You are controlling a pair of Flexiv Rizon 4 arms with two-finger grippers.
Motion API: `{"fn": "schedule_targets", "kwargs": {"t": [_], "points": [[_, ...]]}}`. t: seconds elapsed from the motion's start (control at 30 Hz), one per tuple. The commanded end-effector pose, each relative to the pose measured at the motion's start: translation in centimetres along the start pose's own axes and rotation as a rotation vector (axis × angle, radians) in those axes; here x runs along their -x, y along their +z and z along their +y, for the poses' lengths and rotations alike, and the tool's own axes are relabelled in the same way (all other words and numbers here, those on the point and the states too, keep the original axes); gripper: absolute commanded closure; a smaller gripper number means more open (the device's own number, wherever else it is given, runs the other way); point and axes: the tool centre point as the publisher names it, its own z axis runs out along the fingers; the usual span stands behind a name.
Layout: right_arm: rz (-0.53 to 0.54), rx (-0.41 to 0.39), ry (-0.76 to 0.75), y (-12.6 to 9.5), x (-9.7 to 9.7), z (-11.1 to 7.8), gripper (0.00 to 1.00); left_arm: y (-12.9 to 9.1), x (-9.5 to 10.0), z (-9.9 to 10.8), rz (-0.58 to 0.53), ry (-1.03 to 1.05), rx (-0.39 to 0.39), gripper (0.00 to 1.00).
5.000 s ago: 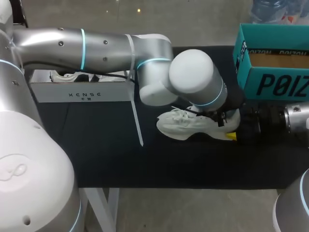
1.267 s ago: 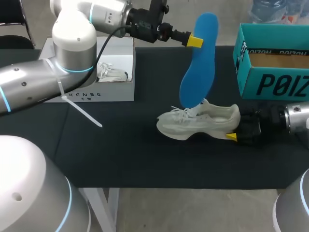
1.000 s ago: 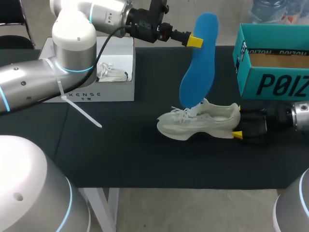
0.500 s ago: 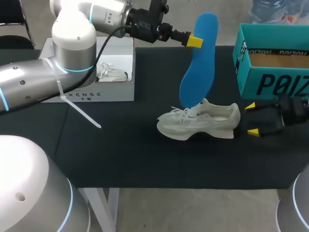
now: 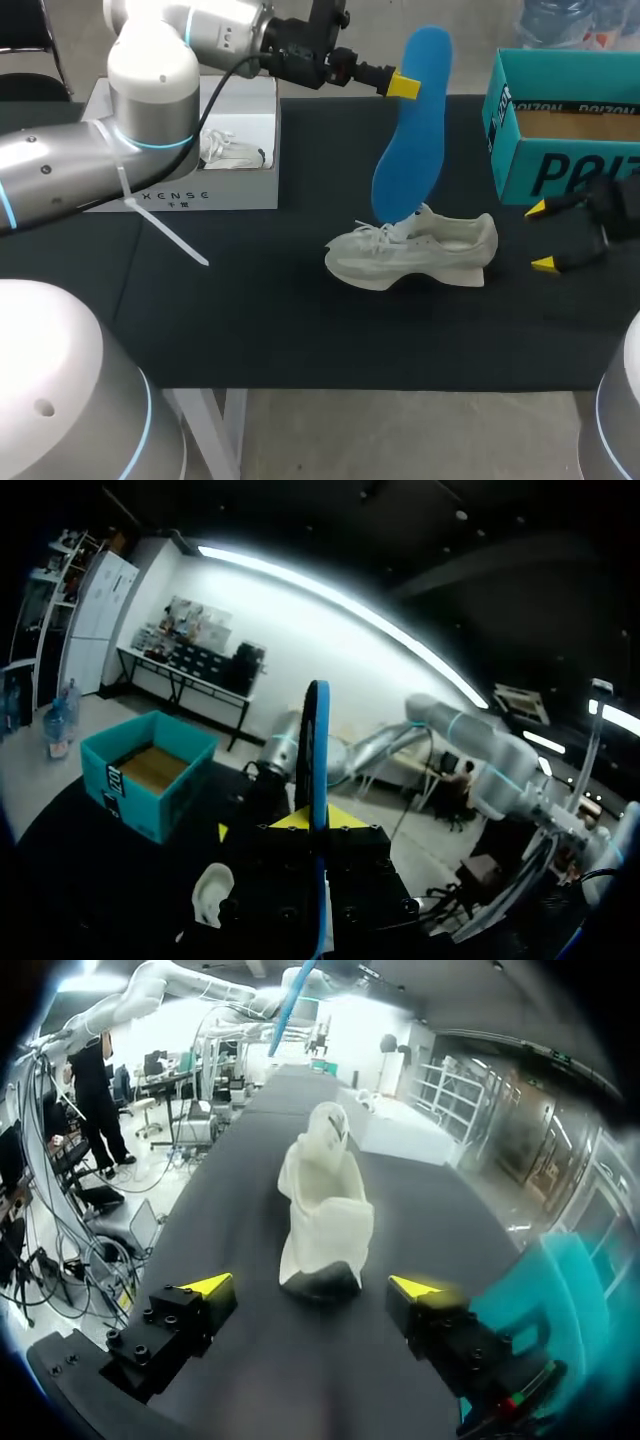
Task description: Take the shoe out of the shoebox, open the shoe tongue, remove and reinsert the insole, then place the shoe into the shoebox
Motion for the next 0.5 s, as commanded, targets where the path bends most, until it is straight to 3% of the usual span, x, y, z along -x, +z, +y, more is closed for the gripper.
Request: {"fn": "schedule_targets", "kwargs": {"t": [0.03, 0.5], "points": [[-0.018, -0.033, -0.01, -1.1, -1.0, 0.7, 0.0, 0.0, 0.0, 0.0, -0.001, 0.0, -0.001, 1.0], [-0.059, -0.026, -0.06, -4.0, -2.0, 2.1, 0.0, 0.0, 0.0, 0.0, -0.001, 0.0, -0.001, 1.0]]}}
